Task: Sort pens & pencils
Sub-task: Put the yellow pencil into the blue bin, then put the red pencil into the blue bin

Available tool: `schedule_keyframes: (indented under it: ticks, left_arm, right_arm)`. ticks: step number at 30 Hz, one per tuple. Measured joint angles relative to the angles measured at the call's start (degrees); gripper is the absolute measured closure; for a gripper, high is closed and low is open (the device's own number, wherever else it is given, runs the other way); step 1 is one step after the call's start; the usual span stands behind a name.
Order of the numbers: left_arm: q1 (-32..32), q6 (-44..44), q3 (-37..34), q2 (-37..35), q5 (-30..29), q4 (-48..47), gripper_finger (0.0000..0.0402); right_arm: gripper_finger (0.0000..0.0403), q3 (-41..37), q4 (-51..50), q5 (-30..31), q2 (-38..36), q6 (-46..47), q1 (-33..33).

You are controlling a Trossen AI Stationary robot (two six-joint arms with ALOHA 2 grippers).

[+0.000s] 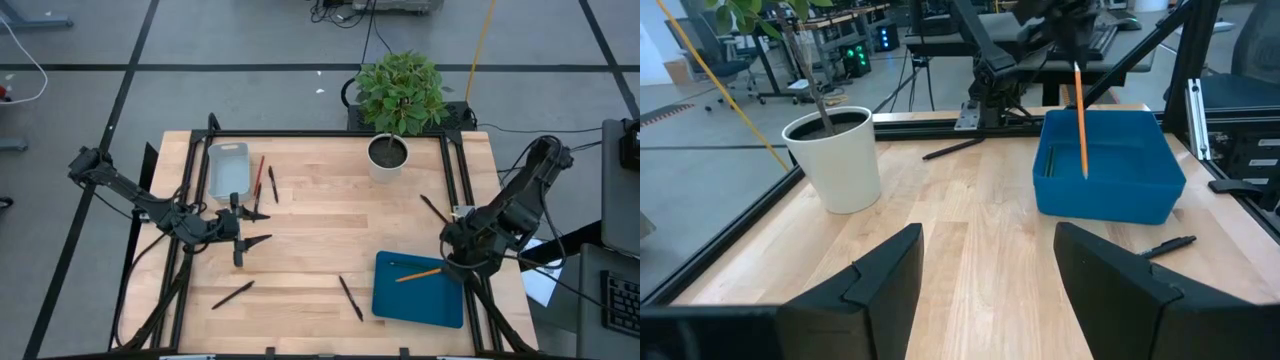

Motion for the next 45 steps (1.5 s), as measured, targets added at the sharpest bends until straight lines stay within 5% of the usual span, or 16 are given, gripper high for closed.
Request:
schedule_keyframes:
  ticks: [26,37,45]
  left_arm:
    - [0.00,-0.30,0.00,0.00,0.00,-0.02,0.0170]
    - [0.00,-0.44,0.00,0.00,0.02,-0.02,0.0170]
    - [-0.04,-0.51,0.00,0.00,0.02,-0.02,0.0170]
  right_arm:
    - [0.0343,0.00,3.76,4.91,9.56,-5.67,-0.07]
    - [0.0276,0.00,2.30,5.20,9.56,-2.70,-0.07]
    - [0.0260,-0.02,7.03,17.76,10.43,-13.23,-0.77]
